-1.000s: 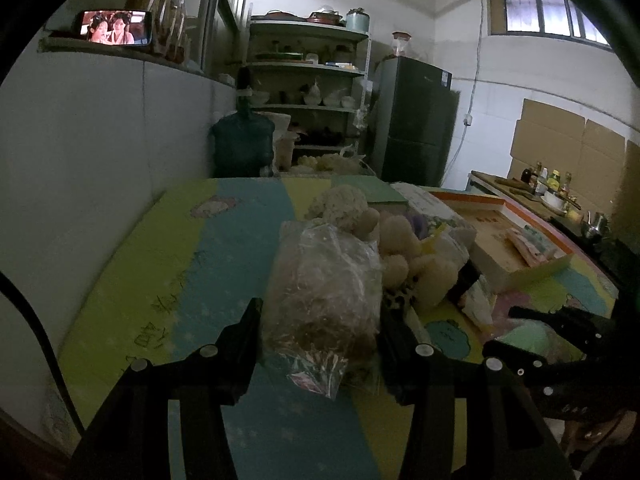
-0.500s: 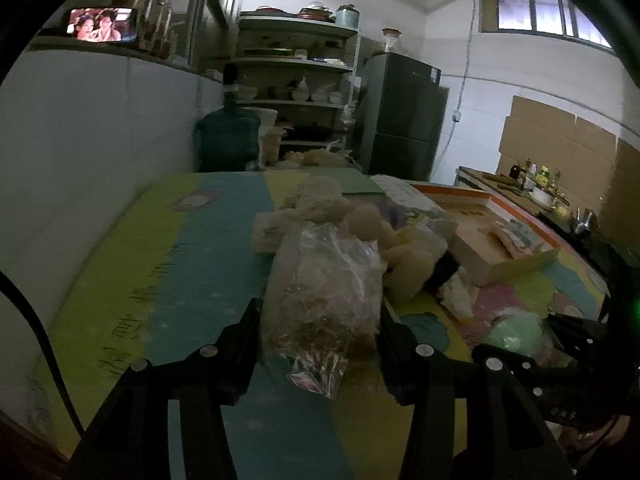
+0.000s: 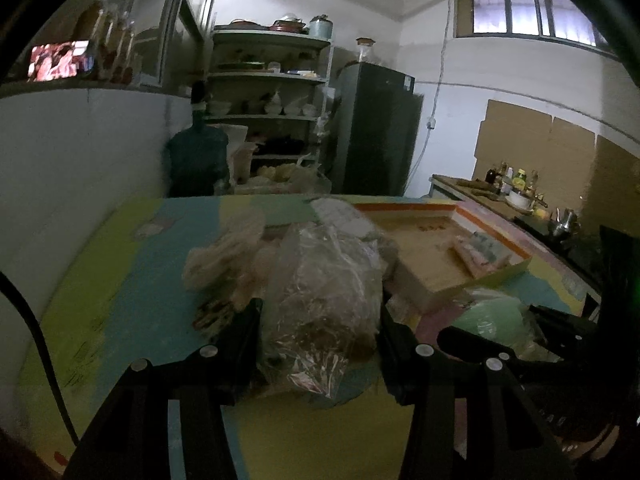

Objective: Organize soft objects

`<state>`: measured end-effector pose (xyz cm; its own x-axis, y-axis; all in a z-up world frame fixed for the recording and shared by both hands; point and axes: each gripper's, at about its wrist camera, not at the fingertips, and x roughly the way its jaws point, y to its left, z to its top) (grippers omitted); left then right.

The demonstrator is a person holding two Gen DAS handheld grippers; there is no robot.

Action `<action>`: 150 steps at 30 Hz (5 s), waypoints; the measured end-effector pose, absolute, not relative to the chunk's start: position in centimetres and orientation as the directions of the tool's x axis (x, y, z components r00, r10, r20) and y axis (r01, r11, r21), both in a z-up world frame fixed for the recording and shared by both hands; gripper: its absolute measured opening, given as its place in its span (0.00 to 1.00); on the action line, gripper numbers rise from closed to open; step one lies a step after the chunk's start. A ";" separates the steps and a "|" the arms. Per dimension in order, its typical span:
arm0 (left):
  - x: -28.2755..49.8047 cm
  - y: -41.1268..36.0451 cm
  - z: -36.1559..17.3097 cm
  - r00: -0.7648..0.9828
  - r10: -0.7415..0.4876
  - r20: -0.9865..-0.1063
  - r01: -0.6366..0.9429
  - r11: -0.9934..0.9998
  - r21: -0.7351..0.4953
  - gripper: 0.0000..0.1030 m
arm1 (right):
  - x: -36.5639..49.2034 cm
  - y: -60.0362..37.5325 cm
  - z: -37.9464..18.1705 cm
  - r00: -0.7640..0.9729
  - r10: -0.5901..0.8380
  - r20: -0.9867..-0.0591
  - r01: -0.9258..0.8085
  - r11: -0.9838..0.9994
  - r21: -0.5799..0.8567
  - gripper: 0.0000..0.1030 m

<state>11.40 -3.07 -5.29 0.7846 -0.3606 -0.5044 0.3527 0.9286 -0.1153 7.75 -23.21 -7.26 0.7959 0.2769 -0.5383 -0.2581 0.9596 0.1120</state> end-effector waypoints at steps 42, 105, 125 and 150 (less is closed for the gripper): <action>19.6 -21.9 -1.9 0.747 -0.436 -0.502 0.433 0.892 -0.132 0.50 | 11.0 -44.8 -2.0 0.894 0.039 -0.446 0.028 0.989 0.143 0.47; 24.9 -26.0 -8.2 0.632 -0.389 -0.670 0.418 0.900 -0.127 0.63 | 20.0 -47.0 -7.0 0.803 0.118 -0.584 0.019 0.975 0.223 0.63; 22.5 -23.8 -5.9 0.669 -0.413 -0.617 0.425 0.895 -0.138 0.65 | 17.3 -45.2 -4.4 0.828 0.086 -0.554 0.031 0.980 0.198 0.63; 19.4 -15.7 -3.3 0.757 -0.344 -0.556 0.337 0.934 -0.118 0.65 | 15.5 -37.8 -2.0 0.839 0.139 -0.525 -0.049 0.982 0.183 0.63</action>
